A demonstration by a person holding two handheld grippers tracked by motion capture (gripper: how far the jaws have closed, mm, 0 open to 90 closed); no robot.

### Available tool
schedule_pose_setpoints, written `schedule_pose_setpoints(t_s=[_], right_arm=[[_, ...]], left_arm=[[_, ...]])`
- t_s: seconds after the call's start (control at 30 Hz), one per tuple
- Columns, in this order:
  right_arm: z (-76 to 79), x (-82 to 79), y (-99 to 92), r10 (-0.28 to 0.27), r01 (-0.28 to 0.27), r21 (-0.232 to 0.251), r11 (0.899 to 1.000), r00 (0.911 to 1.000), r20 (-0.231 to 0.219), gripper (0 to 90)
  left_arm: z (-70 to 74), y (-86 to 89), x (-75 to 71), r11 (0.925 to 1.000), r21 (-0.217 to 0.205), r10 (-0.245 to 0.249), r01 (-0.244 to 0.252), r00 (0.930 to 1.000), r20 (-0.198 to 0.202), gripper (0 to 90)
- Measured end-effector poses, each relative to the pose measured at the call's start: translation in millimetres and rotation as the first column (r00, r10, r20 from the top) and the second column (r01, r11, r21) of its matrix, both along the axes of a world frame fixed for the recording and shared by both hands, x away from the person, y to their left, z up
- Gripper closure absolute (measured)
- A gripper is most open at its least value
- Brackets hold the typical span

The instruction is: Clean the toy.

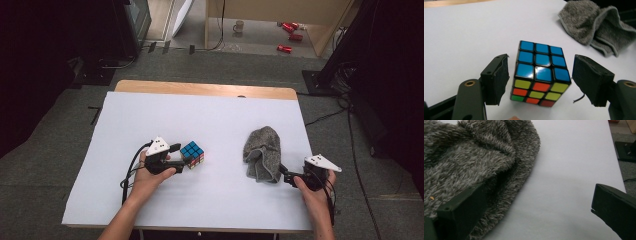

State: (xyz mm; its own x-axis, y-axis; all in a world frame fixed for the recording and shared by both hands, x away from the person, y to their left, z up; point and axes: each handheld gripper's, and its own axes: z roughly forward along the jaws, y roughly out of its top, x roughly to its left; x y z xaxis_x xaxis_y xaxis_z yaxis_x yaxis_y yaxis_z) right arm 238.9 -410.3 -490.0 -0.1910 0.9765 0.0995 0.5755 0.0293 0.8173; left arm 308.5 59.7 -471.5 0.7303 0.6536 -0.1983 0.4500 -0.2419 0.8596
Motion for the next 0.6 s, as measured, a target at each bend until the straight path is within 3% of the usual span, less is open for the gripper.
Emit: schedule_pose_setpoints(t_s=[0.17, 0.3, 0.6], right_arm=[[-1.9, 0.1, 0.6, 0.001, -0.001, 0.000, 1.000, 1.0000, -0.002, 0.0], [-2.7, 0.2, 1.6, 0.003, -0.003, -0.005, 1.000, 1.0000, -0.007, 0.0], [-3.6, -0.8, 3.3, 0.008, -0.008, -0.009, 1.000, 0.9999, -0.008, 0.0]], left_arm=[[-2.8, 2.5, 6.7, 0.9987, -0.016, 0.047, -0.048, 0.9974, -0.054, 30.4], [-2.5, 1.5, 6.0, 0.9996, -0.015, 0.021, -0.022, 0.9972, -0.071, 32.1], [-0.6, 2.2, 4.8, 0.9989, 0.013, 0.046, -0.045, 0.9979, -0.045, 31.9]])
